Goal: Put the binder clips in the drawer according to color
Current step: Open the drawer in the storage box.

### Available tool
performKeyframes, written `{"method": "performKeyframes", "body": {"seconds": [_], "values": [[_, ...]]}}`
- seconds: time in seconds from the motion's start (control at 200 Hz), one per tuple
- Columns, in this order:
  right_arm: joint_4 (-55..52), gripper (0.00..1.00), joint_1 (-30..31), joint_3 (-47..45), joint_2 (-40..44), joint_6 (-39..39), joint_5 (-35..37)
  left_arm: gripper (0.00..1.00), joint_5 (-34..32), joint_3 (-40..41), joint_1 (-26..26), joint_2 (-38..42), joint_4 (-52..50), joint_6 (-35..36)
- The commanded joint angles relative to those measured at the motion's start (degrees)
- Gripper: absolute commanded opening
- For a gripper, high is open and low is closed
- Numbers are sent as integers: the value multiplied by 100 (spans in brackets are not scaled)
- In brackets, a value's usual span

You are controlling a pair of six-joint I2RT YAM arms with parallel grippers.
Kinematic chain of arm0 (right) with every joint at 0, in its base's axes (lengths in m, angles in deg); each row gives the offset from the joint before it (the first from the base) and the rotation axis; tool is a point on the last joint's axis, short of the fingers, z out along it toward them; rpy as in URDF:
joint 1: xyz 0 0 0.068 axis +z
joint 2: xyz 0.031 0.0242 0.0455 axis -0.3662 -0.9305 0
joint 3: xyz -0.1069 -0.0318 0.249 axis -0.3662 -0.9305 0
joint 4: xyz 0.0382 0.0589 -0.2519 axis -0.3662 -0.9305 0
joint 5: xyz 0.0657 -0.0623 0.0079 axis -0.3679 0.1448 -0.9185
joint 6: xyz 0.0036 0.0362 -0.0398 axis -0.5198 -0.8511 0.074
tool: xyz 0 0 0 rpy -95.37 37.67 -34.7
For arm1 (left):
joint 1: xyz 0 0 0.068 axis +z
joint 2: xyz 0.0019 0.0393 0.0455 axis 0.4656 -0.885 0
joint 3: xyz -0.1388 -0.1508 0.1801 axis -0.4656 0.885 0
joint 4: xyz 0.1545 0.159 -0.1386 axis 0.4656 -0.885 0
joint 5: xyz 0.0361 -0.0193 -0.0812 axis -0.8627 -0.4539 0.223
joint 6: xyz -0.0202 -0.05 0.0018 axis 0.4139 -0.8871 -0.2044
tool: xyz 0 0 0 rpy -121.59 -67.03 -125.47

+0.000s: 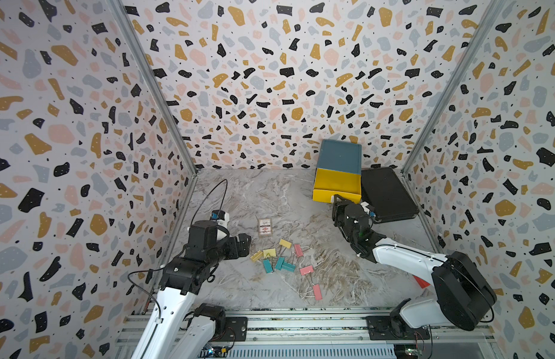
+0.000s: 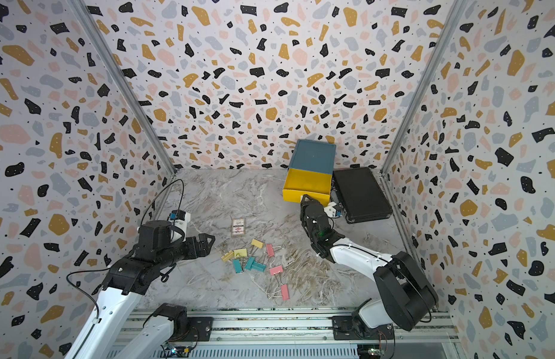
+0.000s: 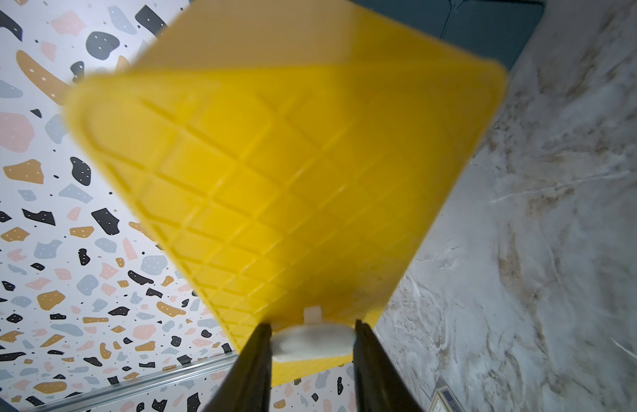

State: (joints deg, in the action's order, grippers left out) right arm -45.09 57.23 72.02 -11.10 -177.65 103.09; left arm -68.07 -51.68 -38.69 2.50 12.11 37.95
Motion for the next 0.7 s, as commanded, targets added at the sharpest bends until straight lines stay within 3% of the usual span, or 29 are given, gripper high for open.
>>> {"method": "performKeyframes", "body": {"seconds": [0.0,0.15,0.315,0.526,0.696], "values": [[-218,33,29,-20,85,-21,100,98,13,40,22,9,158,75],[-788,66,29,168,157,19,-35,98,17,34,29,-1,143,83],[-1386,82,22,144,489,237,-45,98,-76,37,-69,-9,114,54],[-2268,88,13,256,991,911,-410,98,-294,18,-403,-131,40,-35],[-4265,86,23,745,1593,2244,-876,97,-557,-36,-667,-348,-91,-177]]}}
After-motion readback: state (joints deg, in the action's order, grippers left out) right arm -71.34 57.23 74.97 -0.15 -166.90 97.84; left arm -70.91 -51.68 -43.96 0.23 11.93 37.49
